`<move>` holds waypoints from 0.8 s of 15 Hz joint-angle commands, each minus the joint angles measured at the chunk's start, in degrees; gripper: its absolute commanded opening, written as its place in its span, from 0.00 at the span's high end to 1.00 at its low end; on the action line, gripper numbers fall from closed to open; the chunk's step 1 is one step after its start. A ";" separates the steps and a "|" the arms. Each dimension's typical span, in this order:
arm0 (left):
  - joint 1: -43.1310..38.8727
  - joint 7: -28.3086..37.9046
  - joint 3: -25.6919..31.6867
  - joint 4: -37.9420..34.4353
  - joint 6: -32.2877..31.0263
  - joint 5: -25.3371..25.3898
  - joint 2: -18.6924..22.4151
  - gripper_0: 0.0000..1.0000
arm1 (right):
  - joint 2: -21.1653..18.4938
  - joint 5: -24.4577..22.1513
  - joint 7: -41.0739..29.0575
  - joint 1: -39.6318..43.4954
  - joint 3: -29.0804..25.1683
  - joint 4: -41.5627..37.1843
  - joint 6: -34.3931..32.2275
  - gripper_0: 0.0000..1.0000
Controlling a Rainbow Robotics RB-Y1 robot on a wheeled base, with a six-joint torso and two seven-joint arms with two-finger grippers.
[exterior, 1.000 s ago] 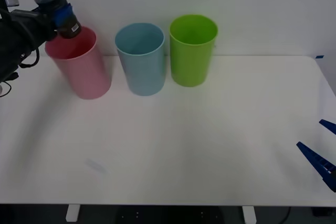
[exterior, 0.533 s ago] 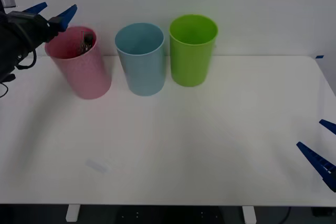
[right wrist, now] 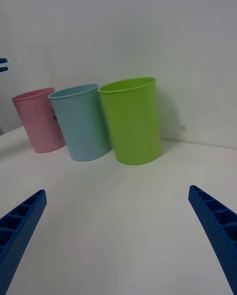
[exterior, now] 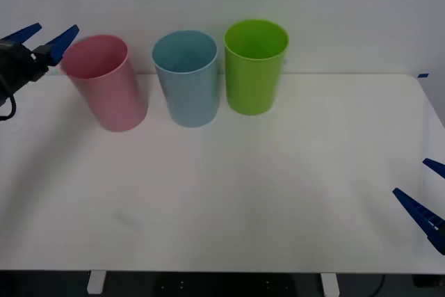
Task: Grasp the object on the table and drop it into the matching bin: aluminum can to the light blue bin, PET bottle to the pink bin.
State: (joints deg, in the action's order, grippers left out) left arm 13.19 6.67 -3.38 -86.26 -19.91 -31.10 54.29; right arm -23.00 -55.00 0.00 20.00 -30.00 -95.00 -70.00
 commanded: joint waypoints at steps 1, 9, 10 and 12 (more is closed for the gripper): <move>-8.62 -0.61 5.75 -5.49 -1.45 0.51 0.02 0.00 | 0.00 0.00 0.00 0.00 0.00 0.00 0.00 0.00; -28.75 -3.07 19.81 -10.33 -15.87 2.27 -1.56 0.00 | 0.00 0.00 0.00 0.00 0.00 0.00 0.00 0.00; -31.39 -3.51 22.18 -10.33 -19.38 2.27 -2.88 0.00 | 0.00 0.00 0.00 0.00 0.00 0.00 0.00 0.00; -34.99 -4.47 25.70 -10.33 -23.69 0.69 -5.52 0.00 | 0.00 0.00 0.00 0.00 0.00 0.00 0.00 0.00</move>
State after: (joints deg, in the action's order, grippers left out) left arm -20.38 2.58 20.92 -96.60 -41.71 -29.46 49.87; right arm -23.00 -55.00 0.00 20.00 -30.00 -95.00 -70.00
